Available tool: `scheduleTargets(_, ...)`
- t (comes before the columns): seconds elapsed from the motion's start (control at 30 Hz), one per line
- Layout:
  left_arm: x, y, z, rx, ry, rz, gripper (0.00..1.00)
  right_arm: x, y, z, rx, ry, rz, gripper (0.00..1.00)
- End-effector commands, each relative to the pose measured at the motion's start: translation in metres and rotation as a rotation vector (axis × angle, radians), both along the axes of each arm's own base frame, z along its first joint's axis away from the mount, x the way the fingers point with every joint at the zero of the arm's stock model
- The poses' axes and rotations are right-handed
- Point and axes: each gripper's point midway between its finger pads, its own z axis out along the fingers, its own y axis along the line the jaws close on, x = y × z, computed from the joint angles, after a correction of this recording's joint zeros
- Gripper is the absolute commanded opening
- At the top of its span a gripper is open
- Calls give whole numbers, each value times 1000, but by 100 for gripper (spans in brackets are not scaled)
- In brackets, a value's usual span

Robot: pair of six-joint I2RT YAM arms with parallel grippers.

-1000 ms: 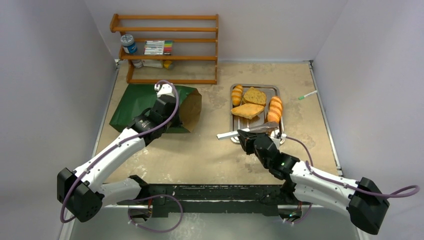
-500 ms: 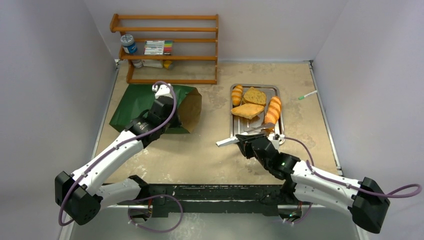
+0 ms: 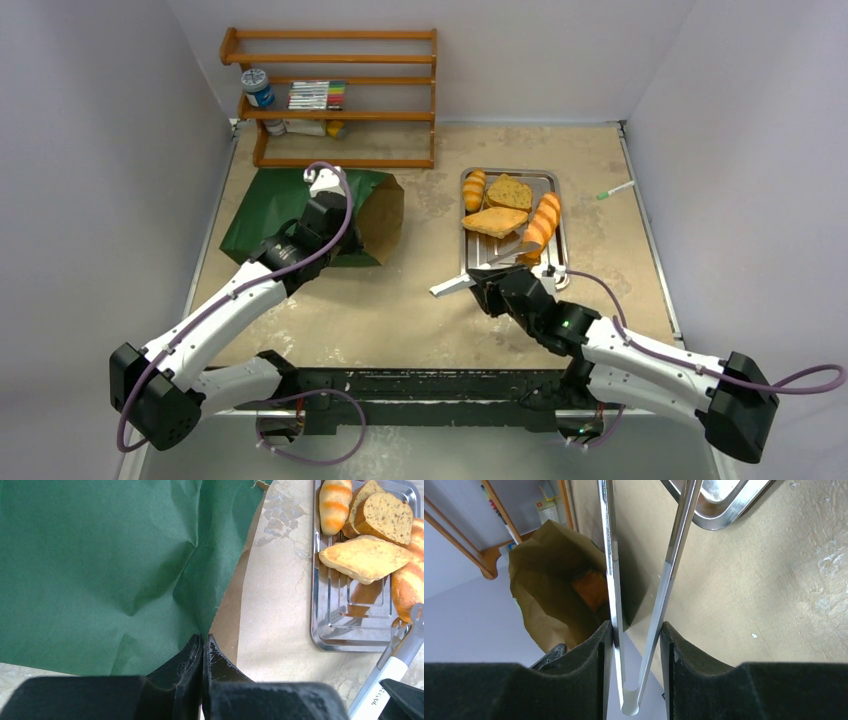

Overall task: Take the fake bread out of the paper bag
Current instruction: Place the fake bread in the container.

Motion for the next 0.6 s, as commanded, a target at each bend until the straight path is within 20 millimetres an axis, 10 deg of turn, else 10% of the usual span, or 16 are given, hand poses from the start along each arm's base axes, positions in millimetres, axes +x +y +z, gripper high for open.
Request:
scheduleTargets(0.0, 9, -9, 25, -76, -69, 0, 0, 9, 7, 31, 64, -54, -26, 39)
scheduleTargets(0.57, 11, -16, 30, -97, -67, -23, 0, 3, 9, 38, 58, -27, -17, 40)
